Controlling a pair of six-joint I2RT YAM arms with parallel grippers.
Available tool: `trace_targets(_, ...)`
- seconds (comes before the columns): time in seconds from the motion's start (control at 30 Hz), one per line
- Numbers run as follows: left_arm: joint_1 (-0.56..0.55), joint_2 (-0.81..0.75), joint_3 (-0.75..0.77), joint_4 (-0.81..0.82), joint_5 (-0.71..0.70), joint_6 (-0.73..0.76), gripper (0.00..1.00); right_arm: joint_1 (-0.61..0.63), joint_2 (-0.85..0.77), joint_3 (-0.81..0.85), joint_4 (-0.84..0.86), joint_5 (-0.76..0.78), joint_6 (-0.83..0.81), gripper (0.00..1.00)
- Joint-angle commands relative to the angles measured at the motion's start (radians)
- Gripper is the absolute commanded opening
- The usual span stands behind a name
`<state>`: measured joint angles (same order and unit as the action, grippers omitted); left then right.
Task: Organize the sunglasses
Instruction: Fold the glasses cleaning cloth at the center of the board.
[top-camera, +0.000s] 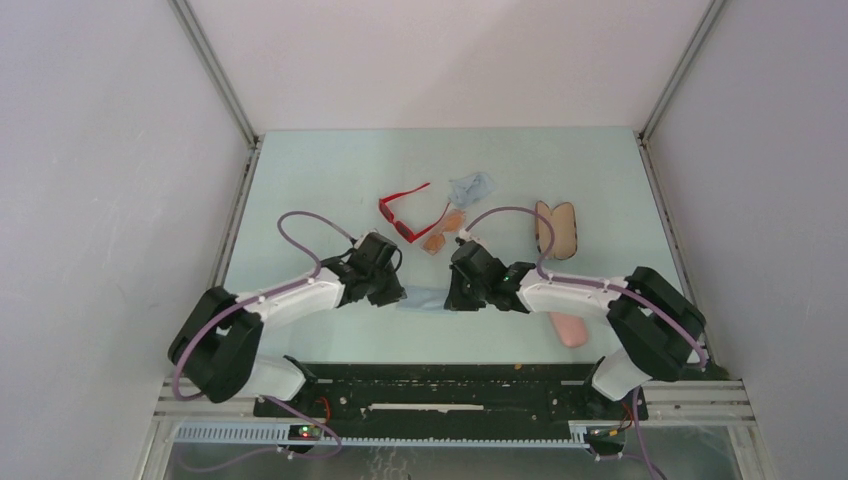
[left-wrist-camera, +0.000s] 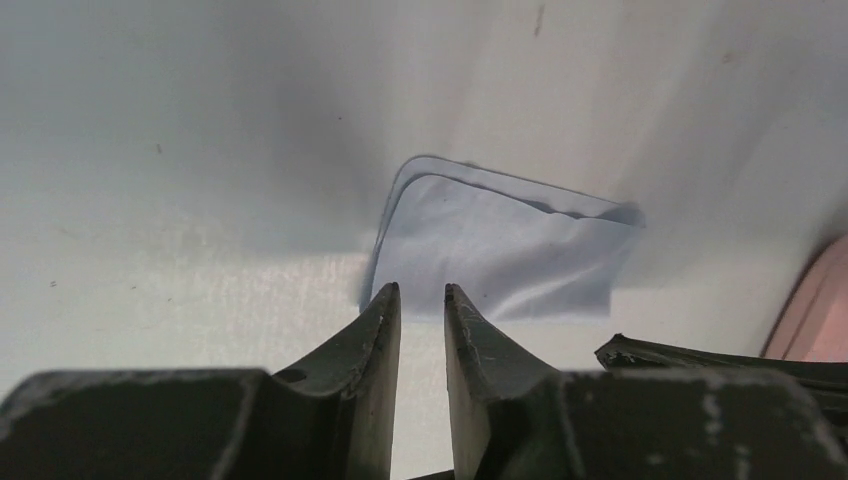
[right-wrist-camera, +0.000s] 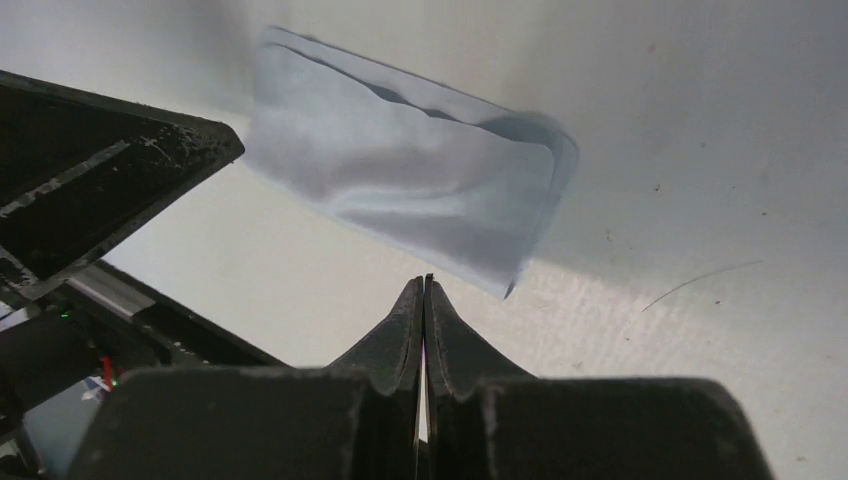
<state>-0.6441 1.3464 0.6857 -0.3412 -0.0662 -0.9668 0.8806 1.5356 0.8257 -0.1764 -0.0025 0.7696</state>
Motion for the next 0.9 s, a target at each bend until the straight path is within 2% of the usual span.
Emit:
trace_targets(0.0, -0.005, 0.094, 0.063, -0.005, 0.041, 0.031, 0.27, 0.008, 0.057, 0.021, -0.005, -0.002, 0.025, 0.06)
trace_targets(0.3, 0.027, 0.166, 0.037, 0.004, 0.024, 0.046, 0.26, 0.005, 0.009, -0.101, -0.037, 0.089, 0.001, 0.05)
trace_targets(0.63, 0.025, -0.004, 0.087, -0.033, 0.007, 0.06, 0.27, -0.013, -0.119, -0.051, -0.011, 0.057, -0.017, 0.08)
trace_targets(0.87, 0.027, 0.076, 0.137, -0.009, 0.038, 0.08, 0.27, -0.058, 0.017, 0.041, 0.053, 0.039, -0.016, 0.07)
